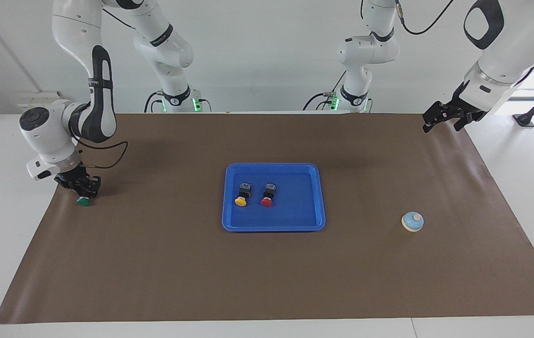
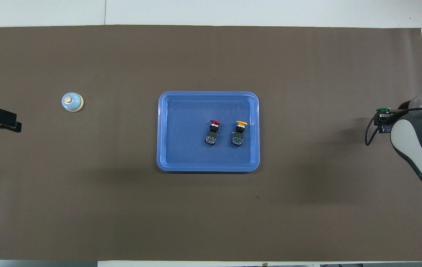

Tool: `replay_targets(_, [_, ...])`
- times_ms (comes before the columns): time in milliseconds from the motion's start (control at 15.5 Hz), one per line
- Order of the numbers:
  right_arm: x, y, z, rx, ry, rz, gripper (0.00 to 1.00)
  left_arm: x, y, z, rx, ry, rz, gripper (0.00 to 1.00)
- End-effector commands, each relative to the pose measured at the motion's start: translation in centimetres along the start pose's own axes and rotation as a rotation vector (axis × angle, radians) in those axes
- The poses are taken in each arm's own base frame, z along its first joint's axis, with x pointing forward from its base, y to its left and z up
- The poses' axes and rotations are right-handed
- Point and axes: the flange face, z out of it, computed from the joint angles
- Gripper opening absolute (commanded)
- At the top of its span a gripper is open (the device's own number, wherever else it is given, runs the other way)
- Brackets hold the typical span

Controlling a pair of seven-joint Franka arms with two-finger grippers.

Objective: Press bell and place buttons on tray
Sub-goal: 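Grasp the green-capped button with the right gripper, then carry the green button with the right gripper into the tray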

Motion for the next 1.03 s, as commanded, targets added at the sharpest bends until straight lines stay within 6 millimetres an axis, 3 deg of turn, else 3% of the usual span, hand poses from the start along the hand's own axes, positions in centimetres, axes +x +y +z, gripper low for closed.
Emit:
replay_targets(0, [1.0, -6.8, -3.0, 0.005, -0.021, 0.054, 0.00, -0.3, -0.1, -0.5, 0.012, 0.001, 0.002, 1.00])
replay_targets(129, [1.3, -13.7, -5.2, 0.001, -0.014, 0.093, 0.00, -0.3, -0.2, -0.5, 0.012, 0.001, 0.001, 1.00])
replay_targets(323, [0.2, -22.6, -6.8, 0.013, 0.031, 0.095, 0.00, -0.3, -0.1, -0.5, 0.012, 0.001, 0.002, 1.00])
replay_targets(516, [-0.7, -30.6, -8.8, 0.041, 0.063, 0.101, 0.00, -0.3, -0.1, -0.5, 0.012, 0.001, 0.002, 1.00])
replay_targets(710, [-1.6, -38.1, -8.9, 0.081, 0.063, 0.173, 0.00, -0.3, -0.2, -0.5, 0.012, 0.001, 0.001, 1.00])
replay_targets(968, [-2.4, -46.8, -7.3, 0.092, 0.046, 0.243, 0.00, -0.3, -0.1, -0.5, 0.012, 0.001, 0.002, 1.00])
